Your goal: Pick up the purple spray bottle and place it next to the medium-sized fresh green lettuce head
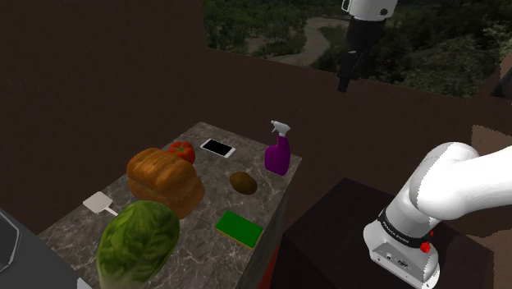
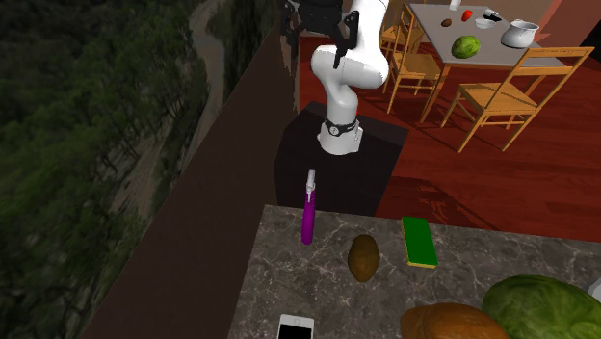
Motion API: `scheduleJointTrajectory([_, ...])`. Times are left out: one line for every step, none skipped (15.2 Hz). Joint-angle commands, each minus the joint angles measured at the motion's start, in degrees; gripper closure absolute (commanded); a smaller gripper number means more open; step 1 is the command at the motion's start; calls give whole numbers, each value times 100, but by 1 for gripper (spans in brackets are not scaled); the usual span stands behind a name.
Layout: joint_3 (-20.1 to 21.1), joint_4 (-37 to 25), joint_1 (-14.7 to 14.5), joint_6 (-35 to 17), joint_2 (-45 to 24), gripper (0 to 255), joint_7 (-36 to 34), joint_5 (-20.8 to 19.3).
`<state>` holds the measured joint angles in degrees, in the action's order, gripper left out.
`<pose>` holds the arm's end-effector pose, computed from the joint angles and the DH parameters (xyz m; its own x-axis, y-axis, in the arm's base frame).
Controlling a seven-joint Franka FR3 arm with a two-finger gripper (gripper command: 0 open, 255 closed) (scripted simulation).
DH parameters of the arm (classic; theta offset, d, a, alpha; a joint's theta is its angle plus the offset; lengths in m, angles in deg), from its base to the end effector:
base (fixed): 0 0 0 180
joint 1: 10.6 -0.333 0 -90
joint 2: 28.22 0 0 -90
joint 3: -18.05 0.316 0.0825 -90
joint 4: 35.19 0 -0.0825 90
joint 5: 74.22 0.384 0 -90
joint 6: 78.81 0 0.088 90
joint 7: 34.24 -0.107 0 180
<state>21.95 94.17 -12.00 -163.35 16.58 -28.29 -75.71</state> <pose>0.2970 0.0328 0.6264 0.9849 0.1729 -0.0090 0.1731 -0.9822 0.0732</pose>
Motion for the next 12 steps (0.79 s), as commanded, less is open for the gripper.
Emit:
scheduleJointTrajectory([0,0,0,0,0,0,0,0])
scheduleJointTrajectory([21,133,-16,-227,-49,0,-23,32])
scheduleJointTrajectory([43,258,-31,-455,-106,0,-45,63])
scheduleJointTrajectory([66,375,-46,-684,-173,0,-67,94])
scheduleJointTrajectory([89,484,-62,-915,-249,0,-88,123])
scheduleJointTrajectory([112,584,-79,-1146,-334,0,-109,151])
scheduleJointTrajectory([136,677,-95,-1378,-428,0,-129,177])
scheduleJointTrajectory([162,760,-110,-1611,-531,0,-149,203])
scheduleJointTrajectory([188,835,-125,-1844,-643,0,-168,228])
scheduleJointTrajectory([215,901,-139,-2078,-763,0,-186,251])
scheduleJointTrajectory([243,959,-152,-2311,-893,0,-205,273])
scheduleJointTrajectory([271,1007,-166,-2544,-1031,0,-223,293])
